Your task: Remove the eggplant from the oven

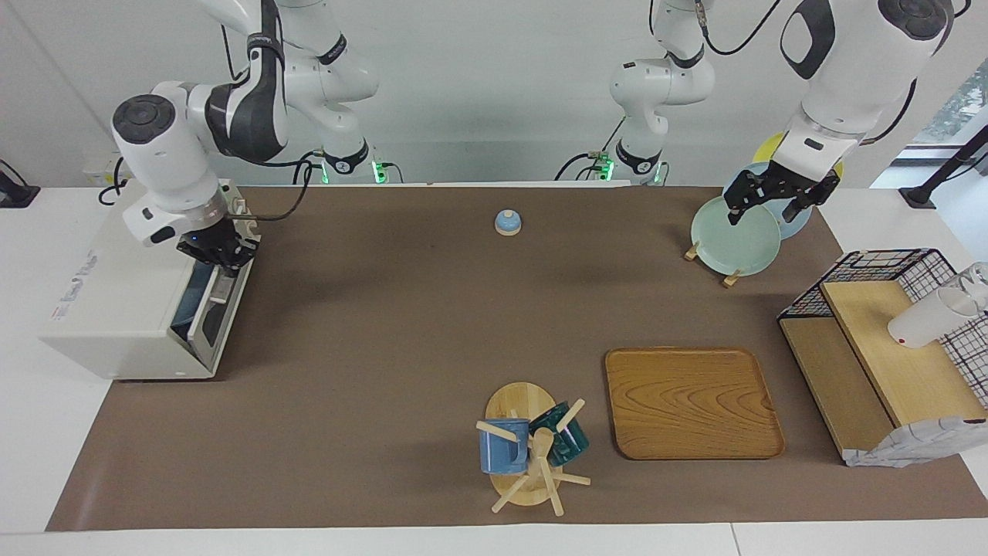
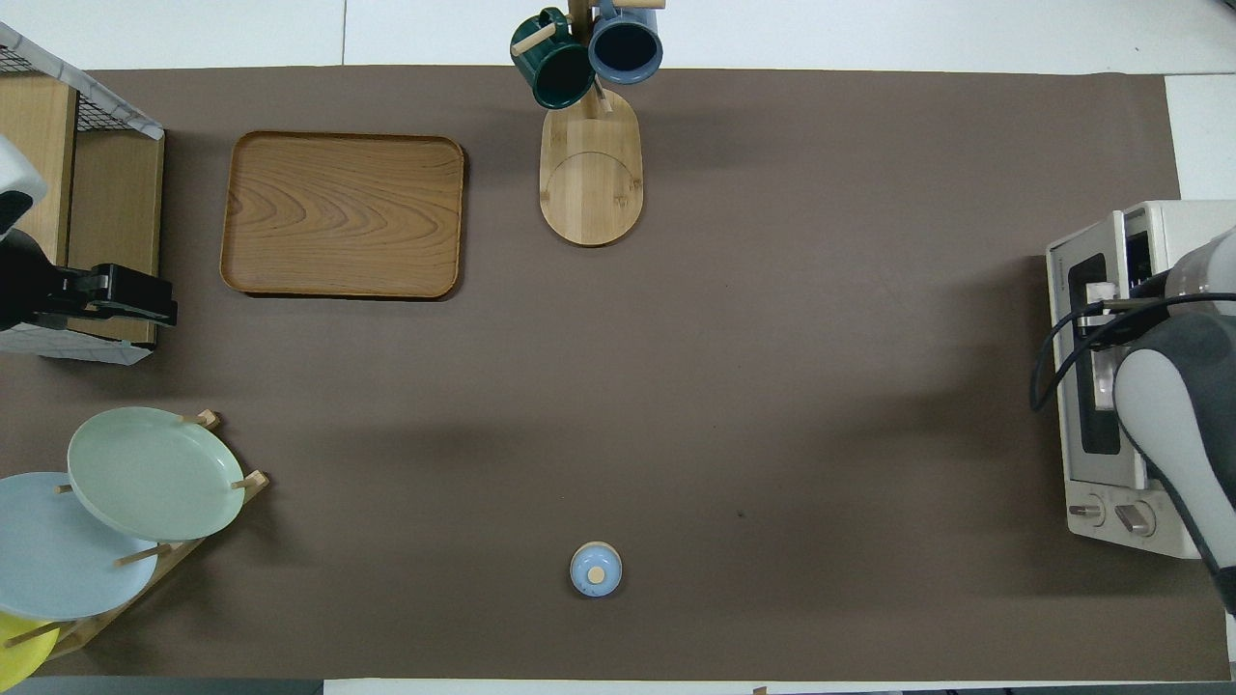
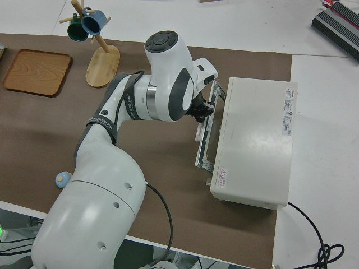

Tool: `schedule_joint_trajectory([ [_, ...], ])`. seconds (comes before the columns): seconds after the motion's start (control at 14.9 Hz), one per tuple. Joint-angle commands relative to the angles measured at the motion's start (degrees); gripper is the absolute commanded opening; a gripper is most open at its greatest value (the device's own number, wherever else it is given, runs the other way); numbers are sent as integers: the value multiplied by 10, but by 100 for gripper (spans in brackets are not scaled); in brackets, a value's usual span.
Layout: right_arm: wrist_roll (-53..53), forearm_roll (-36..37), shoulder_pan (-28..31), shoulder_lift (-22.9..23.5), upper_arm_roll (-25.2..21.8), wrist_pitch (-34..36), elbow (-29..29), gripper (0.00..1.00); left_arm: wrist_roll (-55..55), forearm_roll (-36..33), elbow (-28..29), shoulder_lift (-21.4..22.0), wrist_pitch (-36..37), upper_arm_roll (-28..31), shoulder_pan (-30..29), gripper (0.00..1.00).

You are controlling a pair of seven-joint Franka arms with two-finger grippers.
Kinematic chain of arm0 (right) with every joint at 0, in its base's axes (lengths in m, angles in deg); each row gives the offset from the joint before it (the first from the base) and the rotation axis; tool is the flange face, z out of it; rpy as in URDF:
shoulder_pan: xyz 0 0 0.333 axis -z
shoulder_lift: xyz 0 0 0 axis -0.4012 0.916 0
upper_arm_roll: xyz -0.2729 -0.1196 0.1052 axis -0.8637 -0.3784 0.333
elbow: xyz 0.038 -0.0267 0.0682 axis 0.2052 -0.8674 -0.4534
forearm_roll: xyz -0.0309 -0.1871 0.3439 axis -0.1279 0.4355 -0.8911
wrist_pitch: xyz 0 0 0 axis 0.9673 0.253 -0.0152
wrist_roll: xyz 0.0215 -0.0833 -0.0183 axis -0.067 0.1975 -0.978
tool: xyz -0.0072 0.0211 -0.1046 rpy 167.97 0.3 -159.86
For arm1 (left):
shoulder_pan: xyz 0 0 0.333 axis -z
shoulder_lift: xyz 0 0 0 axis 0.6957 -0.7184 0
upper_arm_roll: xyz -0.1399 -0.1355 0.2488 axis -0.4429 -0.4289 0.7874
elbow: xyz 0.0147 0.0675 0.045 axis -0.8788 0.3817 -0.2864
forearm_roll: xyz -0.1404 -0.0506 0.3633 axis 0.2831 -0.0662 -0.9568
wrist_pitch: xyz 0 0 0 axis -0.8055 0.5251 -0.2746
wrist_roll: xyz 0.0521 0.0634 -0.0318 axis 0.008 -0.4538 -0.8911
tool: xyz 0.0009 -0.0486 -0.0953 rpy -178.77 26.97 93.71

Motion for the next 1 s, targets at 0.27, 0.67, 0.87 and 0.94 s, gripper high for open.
schedule_joint_trajectory([
  [0.27,23,-31,-13,47,-1,-155,-72,0,-2,-12,-6,-2,9,5,6,100],
  [0.67,25,-60,-15,75,12,-192,-79,0,-2,-12,-6,-3,-7,4,8,100],
  [0.87,32,-79,-15,104,15,-212,-78,0,-2,-13,-6,-3,-7,4,8,100],
  [0.94,32,-87,-15,110,15,-221,-79,0,-2,-12,-5,-3,-7,4,8,100],
])
